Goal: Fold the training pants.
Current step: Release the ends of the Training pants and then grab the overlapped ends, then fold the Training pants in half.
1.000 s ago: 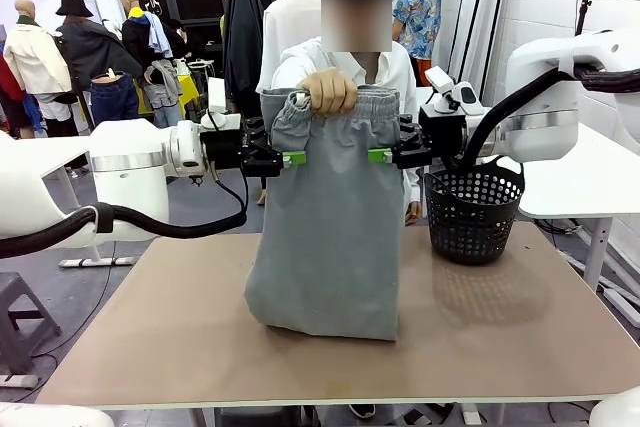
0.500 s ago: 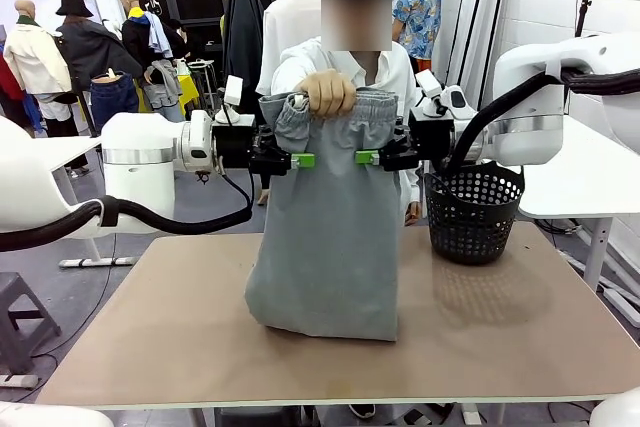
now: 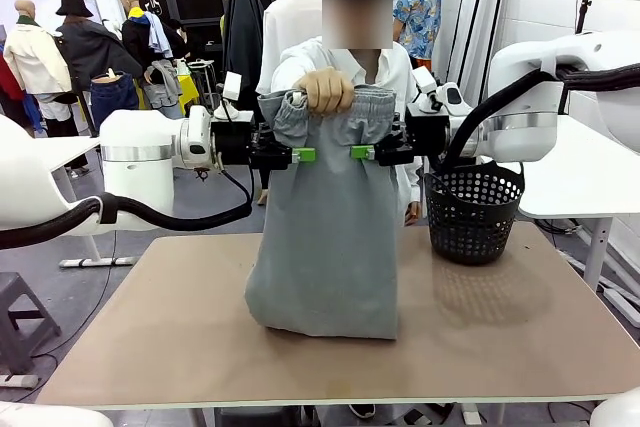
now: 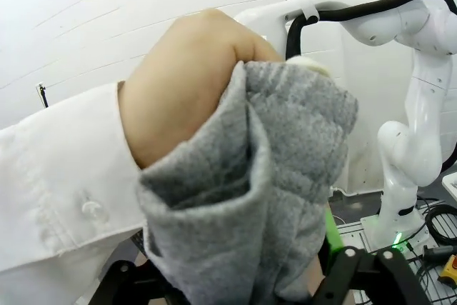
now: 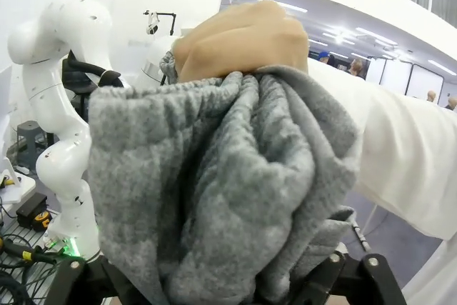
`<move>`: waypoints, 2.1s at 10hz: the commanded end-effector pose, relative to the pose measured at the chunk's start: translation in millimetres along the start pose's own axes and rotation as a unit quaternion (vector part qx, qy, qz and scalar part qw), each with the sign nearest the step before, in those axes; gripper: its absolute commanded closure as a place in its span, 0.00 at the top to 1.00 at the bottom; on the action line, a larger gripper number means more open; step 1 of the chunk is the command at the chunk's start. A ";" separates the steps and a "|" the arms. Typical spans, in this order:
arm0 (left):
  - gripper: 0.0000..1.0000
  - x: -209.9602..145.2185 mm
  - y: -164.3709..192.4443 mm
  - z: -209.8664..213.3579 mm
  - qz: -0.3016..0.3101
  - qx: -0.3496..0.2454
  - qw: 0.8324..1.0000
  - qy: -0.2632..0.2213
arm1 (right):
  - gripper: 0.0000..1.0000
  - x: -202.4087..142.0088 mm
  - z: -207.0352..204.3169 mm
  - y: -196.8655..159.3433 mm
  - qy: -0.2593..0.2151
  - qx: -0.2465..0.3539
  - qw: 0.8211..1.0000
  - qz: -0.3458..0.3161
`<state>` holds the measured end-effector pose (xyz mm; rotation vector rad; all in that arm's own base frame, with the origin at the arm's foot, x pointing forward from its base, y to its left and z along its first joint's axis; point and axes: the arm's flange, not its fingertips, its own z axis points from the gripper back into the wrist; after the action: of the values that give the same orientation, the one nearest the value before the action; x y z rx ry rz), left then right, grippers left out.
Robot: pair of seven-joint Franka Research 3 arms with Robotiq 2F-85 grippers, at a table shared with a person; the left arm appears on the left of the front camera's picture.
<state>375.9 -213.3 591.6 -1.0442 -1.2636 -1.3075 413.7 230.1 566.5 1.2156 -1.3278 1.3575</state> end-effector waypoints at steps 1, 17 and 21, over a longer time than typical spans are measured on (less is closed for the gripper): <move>0.40 4.5 0.0 5.9 0.001 0.002 1.000 0.001 | 0.60 8.4 -2.7 -8.1 -0.007 -0.013 1.000 -0.014; 0.00 -7.5 6.2 9.3 0.006 0.007 1.000 0.003 | 0.00 2.2 6.8 -6.9 0.025 0.017 0.998 -0.050; 0.00 -7.5 6.2 9.3 0.006 0.007 1.000 0.003 | 0.00 2.2 6.8 -6.9 0.025 0.017 0.998 -0.050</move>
<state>386.1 -202.7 583.4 -1.0198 -1.2326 -1.2947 423.1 222.7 567.5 1.2377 -1.1903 1.3486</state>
